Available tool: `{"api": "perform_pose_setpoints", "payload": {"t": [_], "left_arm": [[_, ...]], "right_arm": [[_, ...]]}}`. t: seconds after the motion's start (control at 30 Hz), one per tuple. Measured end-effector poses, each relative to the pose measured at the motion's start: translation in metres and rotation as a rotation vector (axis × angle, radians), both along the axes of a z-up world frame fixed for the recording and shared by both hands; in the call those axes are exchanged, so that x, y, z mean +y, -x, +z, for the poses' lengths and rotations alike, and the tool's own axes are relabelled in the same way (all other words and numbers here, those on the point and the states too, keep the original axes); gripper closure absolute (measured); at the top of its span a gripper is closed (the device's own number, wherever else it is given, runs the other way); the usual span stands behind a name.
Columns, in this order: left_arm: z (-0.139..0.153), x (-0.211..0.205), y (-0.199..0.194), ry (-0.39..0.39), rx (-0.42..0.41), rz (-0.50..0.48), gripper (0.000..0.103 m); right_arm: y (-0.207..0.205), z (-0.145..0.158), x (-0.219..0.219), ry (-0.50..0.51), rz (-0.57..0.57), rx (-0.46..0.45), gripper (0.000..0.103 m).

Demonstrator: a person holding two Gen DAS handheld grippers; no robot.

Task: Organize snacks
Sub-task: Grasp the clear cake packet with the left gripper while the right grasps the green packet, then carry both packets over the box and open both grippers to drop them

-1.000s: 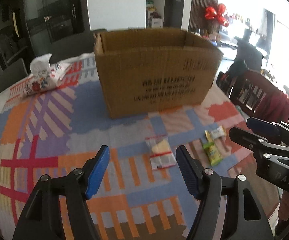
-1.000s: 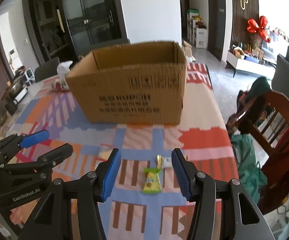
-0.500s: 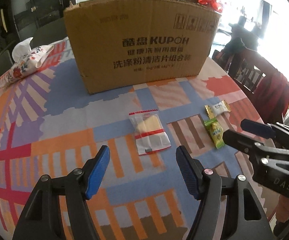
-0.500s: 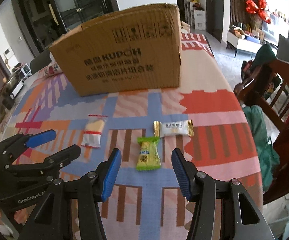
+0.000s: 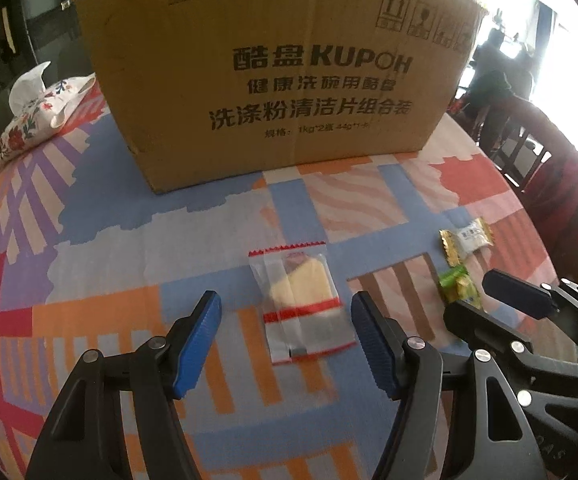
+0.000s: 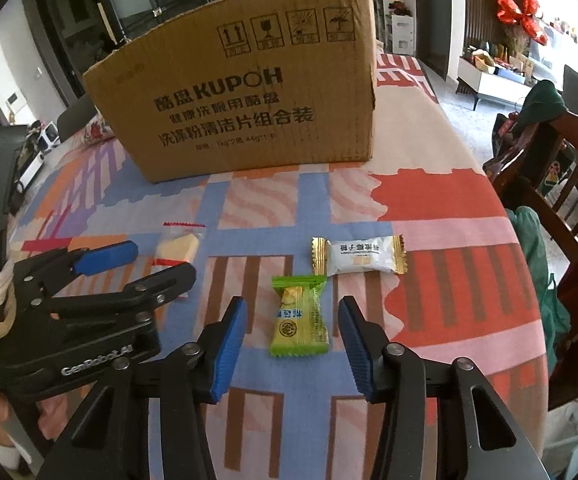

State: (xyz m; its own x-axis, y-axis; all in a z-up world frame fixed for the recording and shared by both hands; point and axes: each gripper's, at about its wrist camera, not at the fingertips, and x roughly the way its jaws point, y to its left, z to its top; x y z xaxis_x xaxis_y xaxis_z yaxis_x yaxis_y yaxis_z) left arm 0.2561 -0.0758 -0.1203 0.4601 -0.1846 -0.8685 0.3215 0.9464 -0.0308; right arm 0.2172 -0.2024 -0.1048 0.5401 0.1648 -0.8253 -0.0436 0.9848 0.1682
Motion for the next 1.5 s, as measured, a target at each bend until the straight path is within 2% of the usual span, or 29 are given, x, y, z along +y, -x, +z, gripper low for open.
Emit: {"api": "perform_pose_setpoints", "payload": {"t": [0.13, 0.3, 0.37, 0.47, 0.67, 1.13, 1.5], "left_arm": [[-0.003, -0.003, -0.005, -0.015, -0.006, 0.011, 0.039], [-0.001, -0.006, -0.009, -0.010, -0.007, 0.024, 0.055], [-0.001, -0.005, -0.009, -0.013, -0.010, 0.024, 0.065], [0.000, -0.005, -0.006, -0.014, -0.013, 0.022, 0.067], [0.004, -0.003, 0.003, -0.031, -0.036, 0.026, 0.068], [0.043, 0.011, 0.048, 0.022, -0.123, 0.027, 0.068], [0.096, 0.017, 0.059, 0.013, -0.241, 0.034, 0.068]], "right_arm": [[-0.004, -0.002, 0.001, 0.012, 0.002, 0.000, 0.059], [-0.007, -0.006, 0.003, 0.008, 0.012, 0.011, 0.066], [-0.007, -0.007, 0.004, 0.022, 0.011, 0.007, 0.071], [-0.007, -0.007, 0.002, 0.023, 0.009, 0.006, 0.076], [-0.004, -0.005, 0.000, 0.002, 0.003, -0.005, 0.079], [0.017, 0.027, 0.003, -0.035, 0.032, -0.089, 0.080], [0.026, 0.071, 0.005, -0.043, 0.055, -0.204, 0.080]]}}
